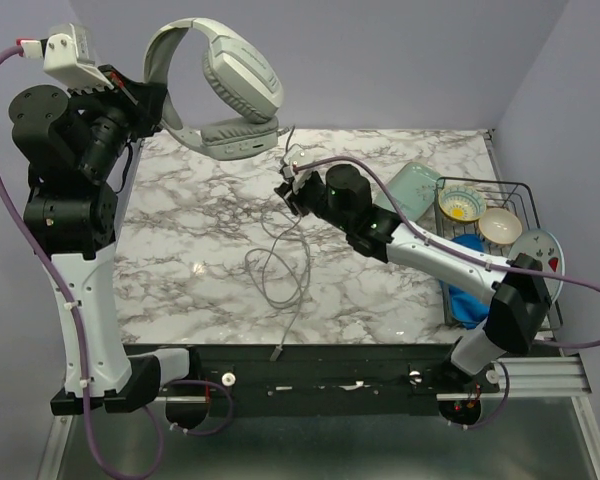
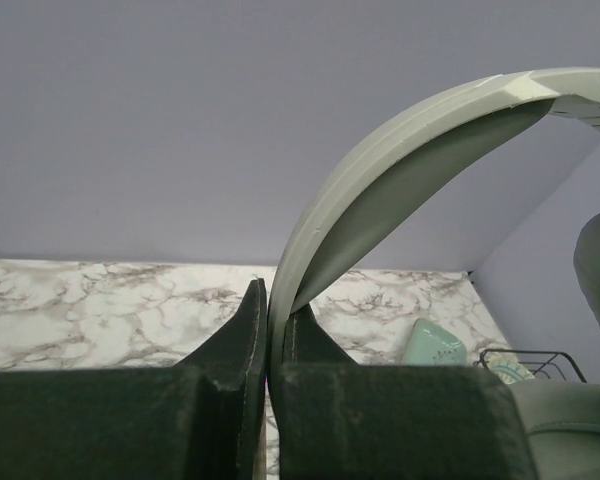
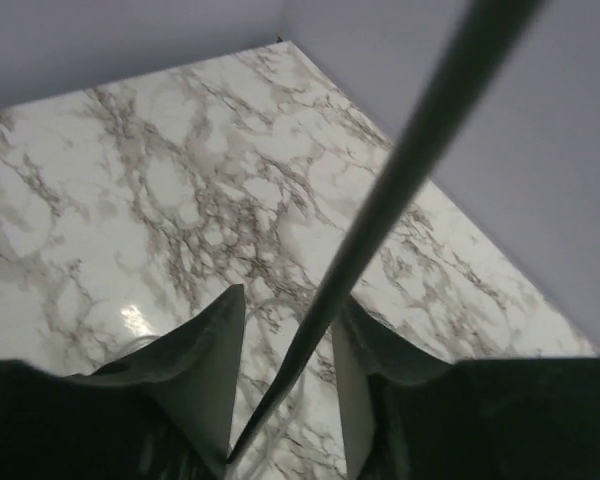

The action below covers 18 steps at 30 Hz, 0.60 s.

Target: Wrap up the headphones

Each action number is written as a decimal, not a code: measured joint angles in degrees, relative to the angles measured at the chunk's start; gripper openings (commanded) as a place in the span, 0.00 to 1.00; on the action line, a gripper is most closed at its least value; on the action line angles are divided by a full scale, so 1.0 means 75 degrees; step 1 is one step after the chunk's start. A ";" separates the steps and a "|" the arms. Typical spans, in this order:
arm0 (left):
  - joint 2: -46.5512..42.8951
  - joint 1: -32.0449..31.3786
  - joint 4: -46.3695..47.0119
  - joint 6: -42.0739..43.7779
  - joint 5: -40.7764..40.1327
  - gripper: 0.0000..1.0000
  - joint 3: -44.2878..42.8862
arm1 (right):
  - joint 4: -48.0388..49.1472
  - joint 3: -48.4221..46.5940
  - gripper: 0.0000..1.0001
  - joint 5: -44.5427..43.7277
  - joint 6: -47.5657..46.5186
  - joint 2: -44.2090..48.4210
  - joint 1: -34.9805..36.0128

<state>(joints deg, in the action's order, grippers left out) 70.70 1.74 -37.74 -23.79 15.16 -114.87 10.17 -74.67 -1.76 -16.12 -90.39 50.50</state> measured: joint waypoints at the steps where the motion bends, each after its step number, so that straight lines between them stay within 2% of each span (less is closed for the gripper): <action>1: 0.0017 0.0000 -0.0009 -0.0070 0.0061 0.00 0.0000 | -0.0009 0.0000 0.21 0.0012 -0.0029 -0.0064 0.0000; 3: 0.0047 0.0000 -0.0017 -0.0154 0.0137 0.00 0.0012 | -0.0020 0.0003 0.12 0.0015 -0.0157 -0.0166 0.0000; 5: 0.0073 0.0000 -0.0009 -0.0187 0.0154 0.00 0.0079 | -0.0026 0.0047 0.10 -0.0006 -0.0198 -0.0172 0.0000; 7: 0.0082 0.0000 0.0017 -0.0169 0.0143 0.00 0.0201 | 0.0006 0.0338 0.01 -0.0090 -0.0268 0.0000 -0.0003; 10: 0.0087 0.0000 0.0184 0.0003 -0.0160 0.00 0.0714 | -0.0090 0.0950 0.01 -0.0376 -0.0341 0.0481 -0.0015; 14: 0.0175 -0.0055 0.0475 0.0294 -0.0691 0.00 0.1612 | -0.0935 0.1568 0.01 -0.1072 -0.0551 0.1591 -0.0015; 18: 0.0606 -0.0568 0.0866 0.1294 -0.1996 0.00 0.2614 | -0.1769 0.1536 0.01 -0.2084 -0.0886 0.2757 -0.0032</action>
<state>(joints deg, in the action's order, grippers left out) 75.24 -2.52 -31.24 -14.09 0.19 -95.26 -3.09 -63.16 -17.39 -22.76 -69.71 50.26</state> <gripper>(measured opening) 0.043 0.050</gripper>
